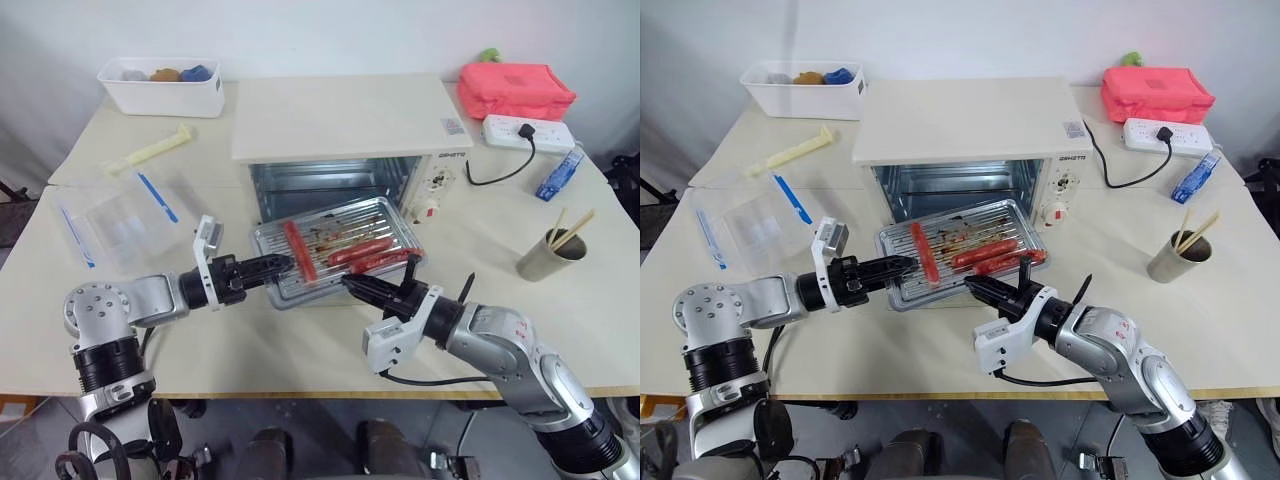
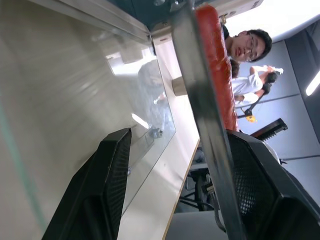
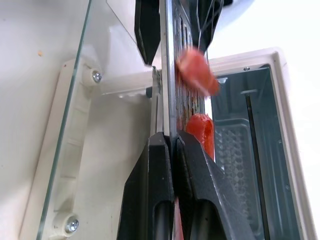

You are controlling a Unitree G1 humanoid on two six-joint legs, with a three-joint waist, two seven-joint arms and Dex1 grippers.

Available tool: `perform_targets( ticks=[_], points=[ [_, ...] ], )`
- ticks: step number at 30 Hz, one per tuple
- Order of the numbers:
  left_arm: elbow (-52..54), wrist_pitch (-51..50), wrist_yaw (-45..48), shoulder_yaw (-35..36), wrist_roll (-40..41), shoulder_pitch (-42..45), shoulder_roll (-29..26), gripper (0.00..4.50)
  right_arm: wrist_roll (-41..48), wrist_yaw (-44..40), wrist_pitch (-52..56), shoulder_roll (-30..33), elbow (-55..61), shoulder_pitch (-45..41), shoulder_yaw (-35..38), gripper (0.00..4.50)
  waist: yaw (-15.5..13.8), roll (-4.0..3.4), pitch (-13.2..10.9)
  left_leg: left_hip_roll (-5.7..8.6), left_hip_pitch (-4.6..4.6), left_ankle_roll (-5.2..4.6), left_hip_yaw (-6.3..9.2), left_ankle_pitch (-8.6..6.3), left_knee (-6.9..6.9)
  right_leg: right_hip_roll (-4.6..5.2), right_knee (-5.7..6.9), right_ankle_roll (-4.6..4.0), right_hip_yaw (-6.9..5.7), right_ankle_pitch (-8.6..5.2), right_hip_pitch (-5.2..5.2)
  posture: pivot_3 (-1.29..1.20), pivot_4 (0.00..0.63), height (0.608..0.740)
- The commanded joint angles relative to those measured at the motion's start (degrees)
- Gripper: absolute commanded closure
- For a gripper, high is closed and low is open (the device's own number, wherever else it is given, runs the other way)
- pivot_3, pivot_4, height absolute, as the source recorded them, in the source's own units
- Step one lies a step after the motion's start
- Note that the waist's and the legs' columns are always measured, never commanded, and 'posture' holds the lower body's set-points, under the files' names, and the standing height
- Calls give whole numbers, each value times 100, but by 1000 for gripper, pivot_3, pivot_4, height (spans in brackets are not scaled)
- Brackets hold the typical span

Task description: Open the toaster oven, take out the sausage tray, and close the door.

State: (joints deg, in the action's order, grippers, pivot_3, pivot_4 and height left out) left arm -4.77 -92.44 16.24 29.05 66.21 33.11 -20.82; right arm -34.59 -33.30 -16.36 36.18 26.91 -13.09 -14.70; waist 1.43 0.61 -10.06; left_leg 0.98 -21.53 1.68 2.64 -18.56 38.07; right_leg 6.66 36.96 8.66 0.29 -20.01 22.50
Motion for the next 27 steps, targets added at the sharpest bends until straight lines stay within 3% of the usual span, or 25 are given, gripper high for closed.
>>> perform_targets(
  ticks=[1, 3, 6, 14, 17, 19, 23, 27],
  points=[
    [-81, -6, -71, 58, 248, 75, 102, 1606, 169, 46, -144, 7, 161, -130, 144, 4500, 3, 0, 0, 0, 1, 0, 0, 0, -1, 0, 1, 0, 0, 0, 0, 0, 150, 740],
    [-149, -6, -134, 149, 312, 84, 160, 1606, 168, 54, -142, -4, 152, -131, 146, 4500, 4, 0, 0, -1, 1, 0, 0, 0, -1, 0, 1, 0, 0, 0, 1, 0, 150, 740],
    [-378, -6, -348, 309, 604, 79, 264, 2136, 178, 52, -160, 2, 166, -106, 149, 4500, 1, 0, 0, -1, 1, 0, 0, 0, -1, 0, 1, 0, 0, 0, 0, 0, 150, 740],
    [-780, -5, -1251, 678, 1409, 34, 472, 4444, 695, -139, -340, 64, 170, -60, 189, 4500, -1, 1, 1, 1, 3, 0, 0, 0, 1, 2, 2, 0, 0, 0, -1, 0, 150, 740],
    [-868, 87, -1623, 686, 2024, -93, 414, 4444, 1253, -344, -341, 101, 240, 12, 253, 4500, -1, 2, 1, 1, 3, 1, 0, 0, 2, 3, 1, 0, 0, 0, -2, 0, 150, 740],
    [-929, 220, -1921, 581, 2722, -307, 206, 4500, 1740, -483, -306, 153, 341, 81, 377, 3911, 2, 2, 1, 0, 4, 1, 1, 0, 2, 3, 1, 0, 0, 0, -2, 0, 150, 740],
    [-711, 896, -2515, 121, 4383, -1334, -716, 4500, 3620, -1281, 55, 634, 574, 541, 717, 2644, 66, 2, 1, -13, 34, 14, 5, -8, -18, -5, 4, 0, 5, 0, -4, 0, 150, 740],
    [-234, 1235, -1789, 490, 4679, -2275, -1014, 4500, 4582, -1652, 158, 1012, 304, 1011, 1496, 1279, -31, 2, 1, -32, 35, 13, 8, -13, -4, 5, -22, -1, 7, -1, -10, 0, 150, 740]
  ],
)
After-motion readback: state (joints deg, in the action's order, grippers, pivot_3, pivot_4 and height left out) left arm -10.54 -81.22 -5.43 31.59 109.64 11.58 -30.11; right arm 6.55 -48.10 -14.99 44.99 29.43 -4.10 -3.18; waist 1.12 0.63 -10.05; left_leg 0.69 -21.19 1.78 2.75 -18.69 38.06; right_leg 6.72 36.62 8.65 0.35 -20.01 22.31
